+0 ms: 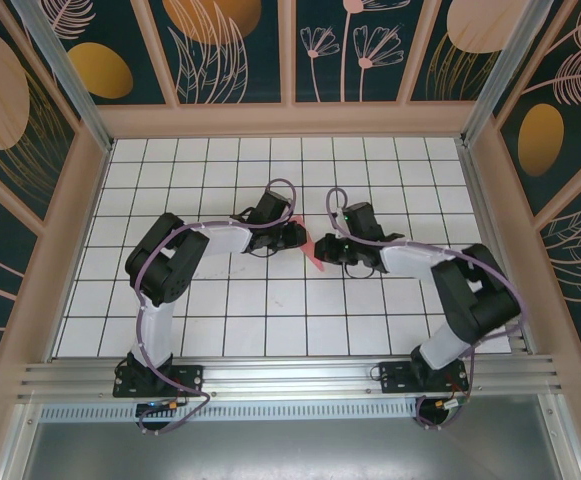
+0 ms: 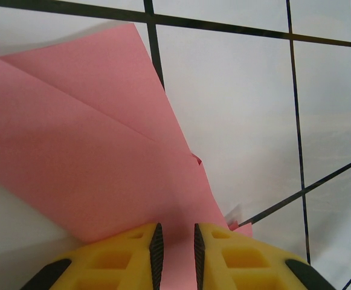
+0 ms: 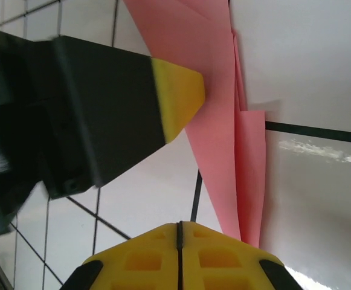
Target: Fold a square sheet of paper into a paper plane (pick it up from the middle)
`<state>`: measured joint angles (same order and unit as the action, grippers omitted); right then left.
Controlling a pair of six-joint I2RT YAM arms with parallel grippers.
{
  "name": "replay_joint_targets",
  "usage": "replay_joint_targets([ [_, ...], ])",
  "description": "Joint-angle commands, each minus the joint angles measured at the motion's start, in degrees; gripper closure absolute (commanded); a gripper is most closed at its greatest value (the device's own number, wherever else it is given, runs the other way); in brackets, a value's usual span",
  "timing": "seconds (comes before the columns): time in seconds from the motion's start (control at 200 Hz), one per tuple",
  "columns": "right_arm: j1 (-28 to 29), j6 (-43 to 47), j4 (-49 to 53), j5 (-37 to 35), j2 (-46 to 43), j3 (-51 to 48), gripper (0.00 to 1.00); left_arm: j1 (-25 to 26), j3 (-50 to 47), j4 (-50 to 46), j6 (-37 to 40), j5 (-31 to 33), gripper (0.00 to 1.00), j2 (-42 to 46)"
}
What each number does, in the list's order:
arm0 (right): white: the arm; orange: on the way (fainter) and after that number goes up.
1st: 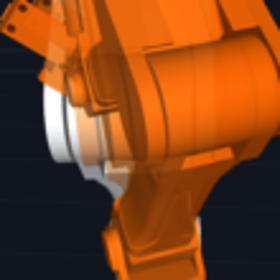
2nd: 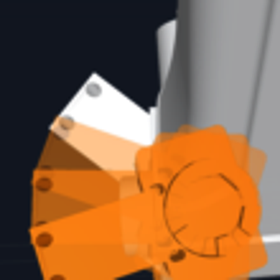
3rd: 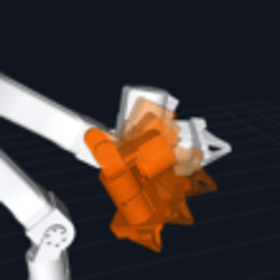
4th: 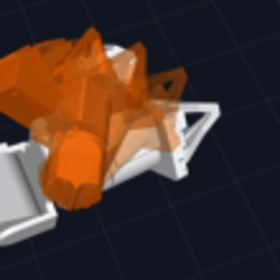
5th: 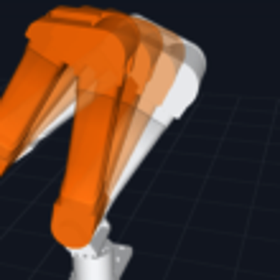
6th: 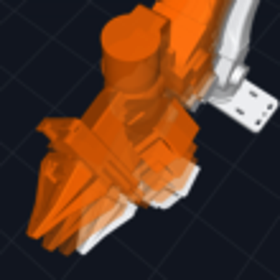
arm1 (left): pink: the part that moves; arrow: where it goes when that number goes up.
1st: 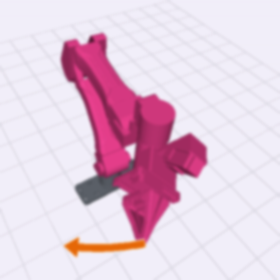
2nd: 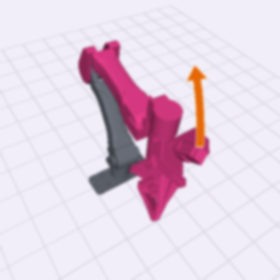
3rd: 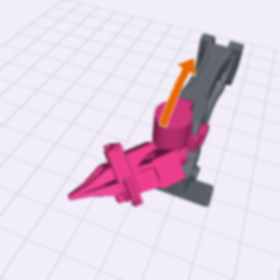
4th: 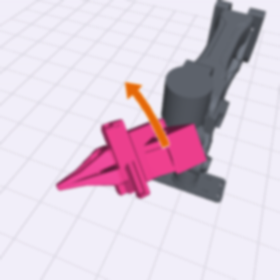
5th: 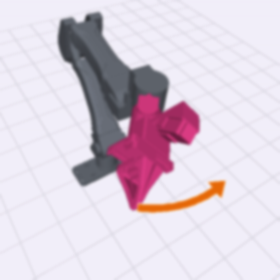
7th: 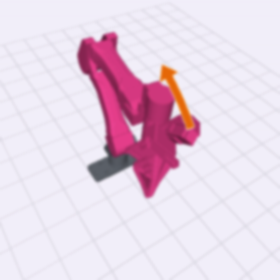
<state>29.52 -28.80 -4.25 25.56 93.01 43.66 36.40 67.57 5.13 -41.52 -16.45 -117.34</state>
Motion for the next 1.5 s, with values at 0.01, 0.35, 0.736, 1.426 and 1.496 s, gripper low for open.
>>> replay_joint_targets([
  [0.01,0.4,1.4,-1.1,1.9,4.3,2.5,0.91,-0.7,-0.2,-3.1,1.8,4.4,0.75,-3.3],
  [0.35,-0.4,2.7,4.5,-2.7,10.7,0.3,0.93,-1.0,1.4,-4.1,4.9,4.7,0.71,-2.4],
  [0.736,-2.0,2.6,6.7,-4.7,13.7,-2.2,0.94,-4.6,5.6,-3.6,18.6,2.3,0.63,-3.6],
  [1.426,-2.5,2.7,7.2,-5.1,13.8,-3.3,0.94,-11.6,8.2,-1.0,19.2,5.4,0.61,-7.0],
  [1.496,-2.6,2.6,7.3,-5.2,13.7,-3.3,0.94,-11.8,8.7,-1.3,19.0,6.5,0.61,-7.7],
])
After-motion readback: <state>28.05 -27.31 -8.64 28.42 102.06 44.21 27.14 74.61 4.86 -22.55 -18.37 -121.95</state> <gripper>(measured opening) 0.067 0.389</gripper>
